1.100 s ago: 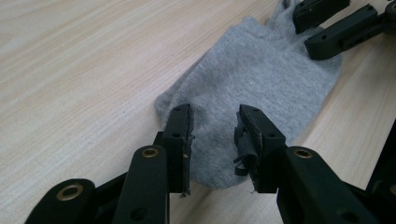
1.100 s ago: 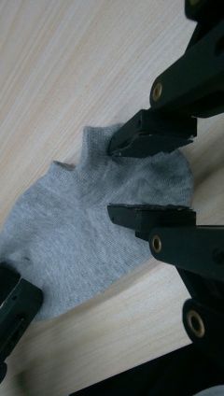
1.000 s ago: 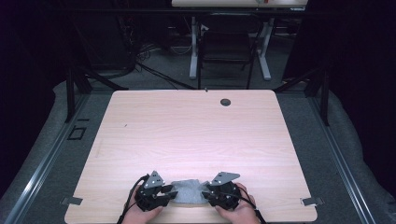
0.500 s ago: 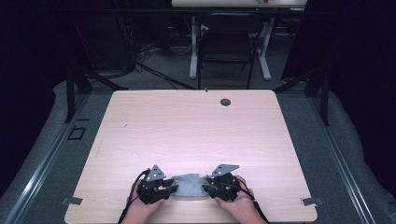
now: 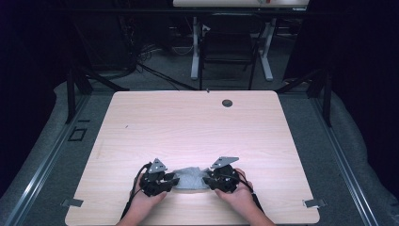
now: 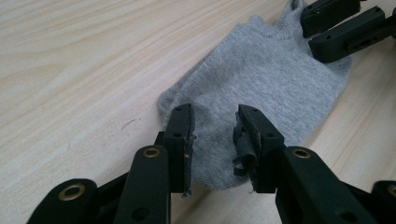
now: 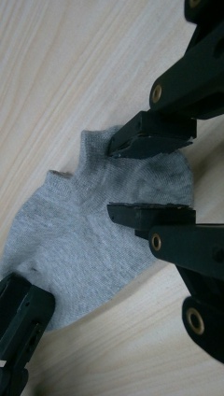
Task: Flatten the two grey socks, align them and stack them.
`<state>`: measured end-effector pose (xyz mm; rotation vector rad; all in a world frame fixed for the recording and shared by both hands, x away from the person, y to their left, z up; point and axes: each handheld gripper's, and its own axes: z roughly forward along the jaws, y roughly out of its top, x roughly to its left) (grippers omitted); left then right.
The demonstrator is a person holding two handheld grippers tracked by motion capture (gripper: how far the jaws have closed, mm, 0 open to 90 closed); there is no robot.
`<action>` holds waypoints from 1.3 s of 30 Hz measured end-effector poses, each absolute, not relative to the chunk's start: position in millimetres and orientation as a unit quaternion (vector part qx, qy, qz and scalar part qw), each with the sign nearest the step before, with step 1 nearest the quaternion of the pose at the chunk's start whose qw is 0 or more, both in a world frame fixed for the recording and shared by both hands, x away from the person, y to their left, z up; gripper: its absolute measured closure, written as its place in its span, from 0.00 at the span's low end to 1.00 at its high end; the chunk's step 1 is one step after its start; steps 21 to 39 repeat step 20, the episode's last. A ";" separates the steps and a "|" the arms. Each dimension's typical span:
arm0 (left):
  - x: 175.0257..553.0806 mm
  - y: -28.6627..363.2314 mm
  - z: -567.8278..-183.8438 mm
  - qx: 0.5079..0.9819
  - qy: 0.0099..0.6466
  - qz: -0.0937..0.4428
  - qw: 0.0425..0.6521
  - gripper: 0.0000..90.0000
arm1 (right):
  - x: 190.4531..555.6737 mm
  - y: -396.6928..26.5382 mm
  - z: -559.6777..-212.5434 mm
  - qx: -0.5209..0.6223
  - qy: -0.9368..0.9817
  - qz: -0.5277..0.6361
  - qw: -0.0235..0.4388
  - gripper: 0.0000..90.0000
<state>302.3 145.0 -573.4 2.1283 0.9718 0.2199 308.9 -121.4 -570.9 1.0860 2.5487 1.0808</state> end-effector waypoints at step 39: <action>284.3 166.7 -548.1 0.818 0.386 0.104 0.414 0.59 | 288.8 -132.5 -537.5 0.357 0.837 0.398 0.114 0.62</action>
